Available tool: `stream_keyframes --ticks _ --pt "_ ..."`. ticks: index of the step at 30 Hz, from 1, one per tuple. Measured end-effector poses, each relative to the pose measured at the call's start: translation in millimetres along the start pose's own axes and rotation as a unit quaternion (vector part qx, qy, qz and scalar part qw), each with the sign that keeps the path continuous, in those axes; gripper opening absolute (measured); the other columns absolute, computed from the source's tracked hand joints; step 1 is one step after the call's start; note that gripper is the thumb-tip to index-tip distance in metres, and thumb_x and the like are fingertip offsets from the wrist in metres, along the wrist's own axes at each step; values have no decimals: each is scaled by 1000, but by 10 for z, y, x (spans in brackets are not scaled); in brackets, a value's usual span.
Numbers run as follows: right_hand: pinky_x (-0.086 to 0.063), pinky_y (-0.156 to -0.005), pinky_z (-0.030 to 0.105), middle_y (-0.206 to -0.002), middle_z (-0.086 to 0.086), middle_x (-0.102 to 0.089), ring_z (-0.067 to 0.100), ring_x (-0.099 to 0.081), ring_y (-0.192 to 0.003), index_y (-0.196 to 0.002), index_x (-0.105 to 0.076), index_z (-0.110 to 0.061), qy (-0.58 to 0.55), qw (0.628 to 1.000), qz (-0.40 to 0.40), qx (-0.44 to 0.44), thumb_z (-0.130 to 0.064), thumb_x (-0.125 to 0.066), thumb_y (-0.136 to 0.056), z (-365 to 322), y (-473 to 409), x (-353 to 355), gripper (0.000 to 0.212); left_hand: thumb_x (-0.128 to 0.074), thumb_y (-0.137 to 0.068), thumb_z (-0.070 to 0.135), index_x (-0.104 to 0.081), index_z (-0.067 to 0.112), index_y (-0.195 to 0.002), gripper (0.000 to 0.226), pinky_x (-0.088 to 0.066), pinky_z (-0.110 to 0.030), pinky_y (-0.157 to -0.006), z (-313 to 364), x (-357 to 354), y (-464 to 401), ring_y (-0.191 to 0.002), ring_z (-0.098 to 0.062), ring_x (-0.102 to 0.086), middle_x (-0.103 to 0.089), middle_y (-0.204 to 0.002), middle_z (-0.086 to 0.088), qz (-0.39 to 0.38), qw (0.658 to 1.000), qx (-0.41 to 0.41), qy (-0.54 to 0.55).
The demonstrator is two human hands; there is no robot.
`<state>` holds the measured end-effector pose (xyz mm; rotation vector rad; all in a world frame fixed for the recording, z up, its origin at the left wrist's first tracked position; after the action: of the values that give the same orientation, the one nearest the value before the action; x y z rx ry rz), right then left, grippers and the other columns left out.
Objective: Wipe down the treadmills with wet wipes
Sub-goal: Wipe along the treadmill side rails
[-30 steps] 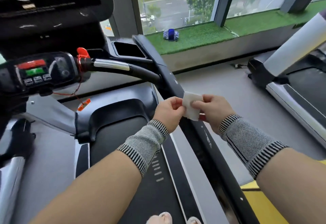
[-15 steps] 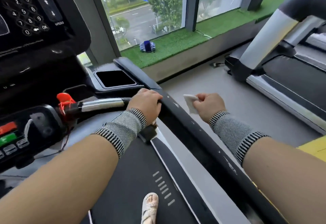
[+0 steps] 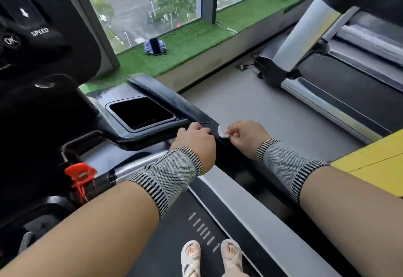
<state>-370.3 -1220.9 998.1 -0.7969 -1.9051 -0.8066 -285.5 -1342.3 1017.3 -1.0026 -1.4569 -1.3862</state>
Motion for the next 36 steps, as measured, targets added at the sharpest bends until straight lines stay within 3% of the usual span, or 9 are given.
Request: stream_keyframes --ticks 4,8,14,18,26,31,36 --pt "-35 -87 22 -110 6 -65 24 -57 -106 -107 -70 -17 9 1000 19 18 -16 -56 -90 5 -137 -32 21 -40 -95 35 -52 21 -127 37 -32 -43 -99 -1 5 -31 -135 -23 -24 -38 -143 5 -15 1000 20 16" --pt "-42 -85 26 -105 5 -67 24 -60 -99 -104 -68 -17 -28 998 41 48 -17 -57 -90 -139 -345 -17 17 -41 -93 34 -51 21 -128 39 -30 -45 -101 -12 11 -33 -136 -24 -22 -36 -144 2 -13 998 51 15" --pt "-41 -86 28 -103 4 -64 25 -59 -98 -105 -67 -14 14 992 -19 124 -12 -55 -90 188 -145 36 20 -40 -93 38 -52 20 -130 43 -29 -46 -103 1 11 -72 -140 -22 -17 -31 -151 2 -26 995 95 27" --pt "-46 -88 34 -106 8 -63 28 -59 -99 -106 -70 -15 0 988 3 153 -13 -53 -90 -26 -376 27 23 -40 -92 39 -54 19 -128 44 -27 -44 -103 45 29 -50 -139 -22 -18 -35 -148 1 -22 993 111 16" --pt "-46 -83 30 -103 9 -63 31 -61 -93 -103 -73 -11 3 980 -40 197 -11 -56 -89 198 -184 61 22 -45 -89 41 -57 20 -126 44 -28 -44 -102 43 27 -34 -140 -21 -18 -37 -147 4 -23 994 111 7" --pt "-46 -84 32 -105 10 -62 30 -59 -96 -103 -72 -15 -22 983 -7 184 -16 -54 -90 -108 -454 3 22 -46 -89 43 -61 21 -122 44 -27 -44 -103 43 23 -39 -140 -21 -17 -36 -147 5 -31 993 113 5" --pt "-46 -85 33 -103 10 -63 31 -60 -93 -100 -73 -10 -26 977 -43 205 -9 -57 -89 180 -211 26 20 -44 -90 41 -61 21 -121 41 -27 -44 -102 40 14 -28 -141 -21 -15 -33 -150 5 -32 994 106 0"
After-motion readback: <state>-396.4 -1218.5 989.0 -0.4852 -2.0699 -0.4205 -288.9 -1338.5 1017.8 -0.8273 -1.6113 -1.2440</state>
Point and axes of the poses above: each hand's wrist, its own y-axis away from the middle knuckle, its own x-axis out of the back of the hand, z = x × y, the point moved 2 cm from there along -y, towards the middle knuckle
